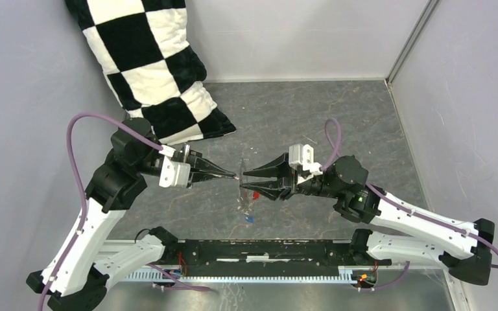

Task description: Put the keys on the keyring

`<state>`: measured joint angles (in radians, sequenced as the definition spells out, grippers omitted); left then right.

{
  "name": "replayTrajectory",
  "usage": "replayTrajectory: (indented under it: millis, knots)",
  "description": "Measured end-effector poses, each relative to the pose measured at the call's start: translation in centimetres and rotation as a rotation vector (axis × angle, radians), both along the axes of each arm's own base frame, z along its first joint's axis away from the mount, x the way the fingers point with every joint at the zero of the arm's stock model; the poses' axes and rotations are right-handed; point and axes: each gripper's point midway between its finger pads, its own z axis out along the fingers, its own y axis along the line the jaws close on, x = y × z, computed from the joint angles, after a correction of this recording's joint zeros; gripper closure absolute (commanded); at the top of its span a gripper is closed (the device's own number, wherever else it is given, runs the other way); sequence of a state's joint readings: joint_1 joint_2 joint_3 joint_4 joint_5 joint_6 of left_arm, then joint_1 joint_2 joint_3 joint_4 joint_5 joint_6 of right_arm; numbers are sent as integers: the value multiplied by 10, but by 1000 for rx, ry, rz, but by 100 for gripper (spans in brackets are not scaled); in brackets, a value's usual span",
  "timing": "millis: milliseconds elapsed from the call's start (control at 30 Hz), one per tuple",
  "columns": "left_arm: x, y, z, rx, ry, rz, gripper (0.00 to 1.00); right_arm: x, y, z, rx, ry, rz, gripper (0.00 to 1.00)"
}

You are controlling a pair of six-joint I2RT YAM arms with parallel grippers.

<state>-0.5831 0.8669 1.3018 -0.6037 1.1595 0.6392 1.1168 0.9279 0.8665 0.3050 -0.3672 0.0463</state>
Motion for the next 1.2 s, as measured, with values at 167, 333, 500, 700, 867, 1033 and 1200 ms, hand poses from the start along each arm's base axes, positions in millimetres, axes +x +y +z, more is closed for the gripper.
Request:
replayTrajectory:
  millis: [167,333,500,700,867,1033,1200]
  knots:
    - [4,-4,-5,-9,34,-1,98,-1,-1,8,29,-13,2,65]
    - [7,-9,-8,-27,128,8,98,-1,-3,13,59,-24,-5,65]
    - [10,-13,-6,-45,207,18,98,-1,-5,18,83,-27,-22,79]
    - [10,-14,-4,-54,244,16,98,6,-11,23,109,-20,-77,99]
    - [12,-14,-6,-50,253,28,63,10,-12,20,101,-4,-110,99]
    - [24,-11,-25,14,262,124,31,27,-7,6,-32,22,-184,99]
    - [50,-4,-44,133,258,265,36,49,4,-3,-229,33,-289,99]
